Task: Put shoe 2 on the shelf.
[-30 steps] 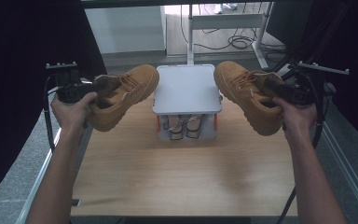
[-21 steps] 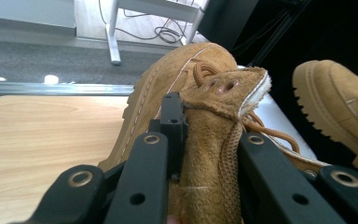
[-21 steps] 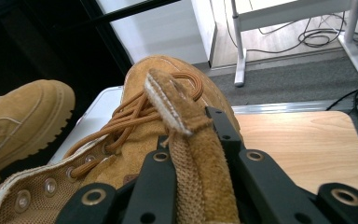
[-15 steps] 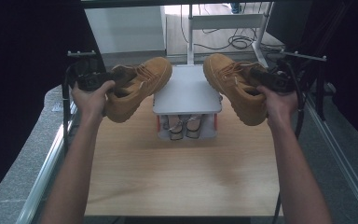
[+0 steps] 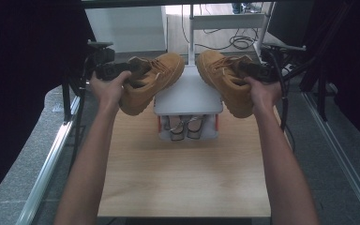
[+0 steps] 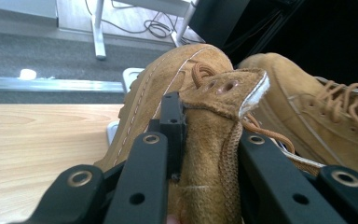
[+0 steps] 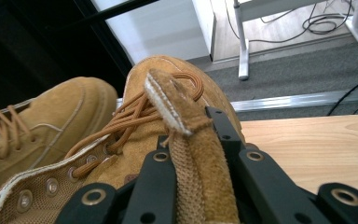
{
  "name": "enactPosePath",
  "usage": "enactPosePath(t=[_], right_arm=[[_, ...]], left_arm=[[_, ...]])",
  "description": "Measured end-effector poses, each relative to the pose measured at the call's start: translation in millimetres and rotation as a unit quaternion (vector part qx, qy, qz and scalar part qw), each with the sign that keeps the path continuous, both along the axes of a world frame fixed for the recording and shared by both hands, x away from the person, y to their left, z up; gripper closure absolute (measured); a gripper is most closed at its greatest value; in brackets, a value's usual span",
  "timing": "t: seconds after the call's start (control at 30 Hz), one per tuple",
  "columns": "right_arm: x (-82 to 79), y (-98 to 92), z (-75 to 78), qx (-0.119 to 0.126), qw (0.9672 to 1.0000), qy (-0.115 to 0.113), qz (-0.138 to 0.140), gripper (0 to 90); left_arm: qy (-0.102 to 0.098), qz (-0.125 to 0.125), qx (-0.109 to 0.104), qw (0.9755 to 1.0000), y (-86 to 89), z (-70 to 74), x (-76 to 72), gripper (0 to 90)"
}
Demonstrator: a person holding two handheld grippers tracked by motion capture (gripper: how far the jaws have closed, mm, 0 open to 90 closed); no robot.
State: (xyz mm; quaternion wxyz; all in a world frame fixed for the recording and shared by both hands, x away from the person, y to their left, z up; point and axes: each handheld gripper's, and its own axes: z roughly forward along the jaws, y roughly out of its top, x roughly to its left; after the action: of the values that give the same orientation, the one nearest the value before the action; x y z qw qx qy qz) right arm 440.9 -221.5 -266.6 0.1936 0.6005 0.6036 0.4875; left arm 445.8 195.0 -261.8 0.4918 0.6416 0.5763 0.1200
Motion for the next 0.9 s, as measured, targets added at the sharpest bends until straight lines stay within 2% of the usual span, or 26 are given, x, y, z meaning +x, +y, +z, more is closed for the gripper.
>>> enactPosePath(t=[0.13,0.23,0.3,0.33,0.43,0.47,0.53,0.6,0.7,0.73,0.8,0.9], right_arm=[[18.2,17.0,-1.4,0.002,0.9999,0.011,0.005,82.3],[29.5,28.6,-4.7,-0.003,0.9998,0.018,0.011,82.3],[37.2,32.0,-9.3,0.003,0.9993,0.036,0.013,82.2],[41.2,32.5,-12.9,0.004,0.9988,0.047,0.015,82.1],[50.5,28.6,-18.8,0.01,0.9981,0.057,0.022,81.8],[52.4,26.9,-18.4,0.005,0.9978,0.061,0.025,81.3],[57.7,24.5,-18.8,-0.008,0.9967,0.07,0.041,79.4],[61.0,26.9,-19.5,-0.01,0.9963,0.068,0.052,75.8],[63.5,31.3,-17.2,-0.035,0.9952,0.066,0.064,71.7],[64.1,30.7,-17.2,-0.036,0.995,0.067,0.066,70.8],[65.0,27.5,-17.8,-0.027,0.995,0.067,0.069,67.5],[65.5,25.9,-19.3,-0.013,0.995,0.064,0.076,65.2]], left_arm=[[0.023,0.0,-0.02,0.9995,-7.7,-6.9,17.0,78.4],[0.031,0.006,-0.027,0.9991,-8.7,-12.1,25.8,78.2],[0.037,0.007,-0.025,0.999,-9.6,-16.1,29.9,77.9],[0.036,0.004,-0.034,0.9988,-9.9,-17.3,31.3,77.4],[0.04,-0.003,-0.03,0.9988,-11.3,-16.3,35.5,75.9],[0.046,-0.011,-0.026,0.9986,-10.2,-15.6,38.6,74.7],[0.045,-0.012,-0.019,0.9987,-7.7,-15.8,42.5,71.1],[0.048,-0.014,-0.019,0.9986,-4.0,-18.2,47.8,66.0],[0.05,-0.02,-0.024,0.9983,2.0,-20.4,53.7,61.0],[0.051,-0.023,-0.027,0.9981,2.4,-20.8,55.0,59.2],[0.054,-0.027,-0.02,0.998,5.0,-22.1,58.3,55.6],[0.057,-0.04,-0.037,0.9969,3.3,-21.6,58.7,56.3]])
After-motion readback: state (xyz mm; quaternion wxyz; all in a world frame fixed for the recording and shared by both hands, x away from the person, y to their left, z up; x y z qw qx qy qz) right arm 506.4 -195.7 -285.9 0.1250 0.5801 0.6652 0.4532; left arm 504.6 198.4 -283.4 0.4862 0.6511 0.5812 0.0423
